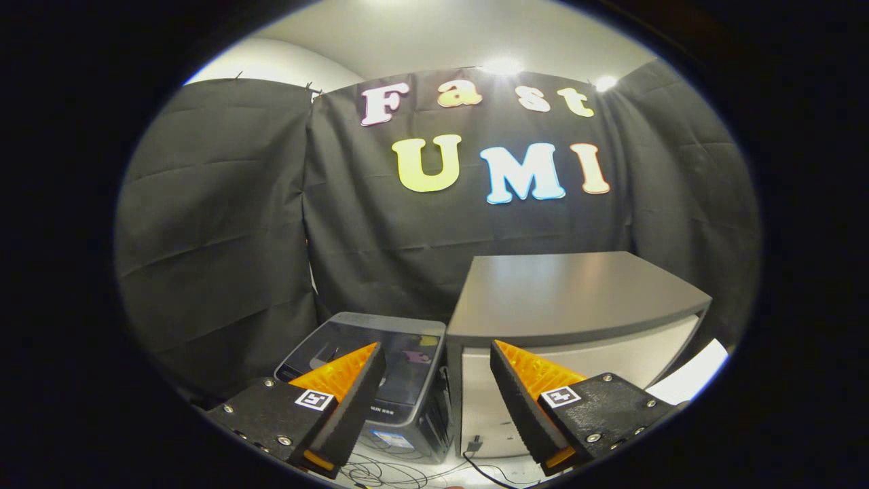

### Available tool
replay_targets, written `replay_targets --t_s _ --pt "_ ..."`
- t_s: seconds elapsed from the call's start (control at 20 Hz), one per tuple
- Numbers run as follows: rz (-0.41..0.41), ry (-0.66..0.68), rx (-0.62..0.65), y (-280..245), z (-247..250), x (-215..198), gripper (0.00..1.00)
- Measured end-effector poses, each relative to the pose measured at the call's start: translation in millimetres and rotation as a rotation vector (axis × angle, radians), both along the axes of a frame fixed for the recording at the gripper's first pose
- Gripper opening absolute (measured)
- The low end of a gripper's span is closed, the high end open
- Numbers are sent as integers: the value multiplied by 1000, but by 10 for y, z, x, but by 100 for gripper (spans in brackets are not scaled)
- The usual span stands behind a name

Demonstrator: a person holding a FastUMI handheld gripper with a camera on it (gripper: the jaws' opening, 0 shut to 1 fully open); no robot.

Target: Put the clothes into the washing machine and then close the washing machine lid.

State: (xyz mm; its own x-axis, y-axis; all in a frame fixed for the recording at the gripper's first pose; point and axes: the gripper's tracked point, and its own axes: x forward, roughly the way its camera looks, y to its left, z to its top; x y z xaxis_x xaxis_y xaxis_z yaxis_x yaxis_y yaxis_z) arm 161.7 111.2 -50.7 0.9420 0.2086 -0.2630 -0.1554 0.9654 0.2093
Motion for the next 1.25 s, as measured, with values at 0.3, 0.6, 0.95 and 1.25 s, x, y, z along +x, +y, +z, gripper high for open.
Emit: replay_targets --t_s 0.3,0.6,0.95,1.25 --pt "-62 3 -10 -572 -79 -806 95" --pt "-110 1 -14 -994 -135 -1391 95" --pt "-109 -27 -30 -1226 -125 -1716 95" --pt "-111 -30 -21 -1234 -104 -1735 95"
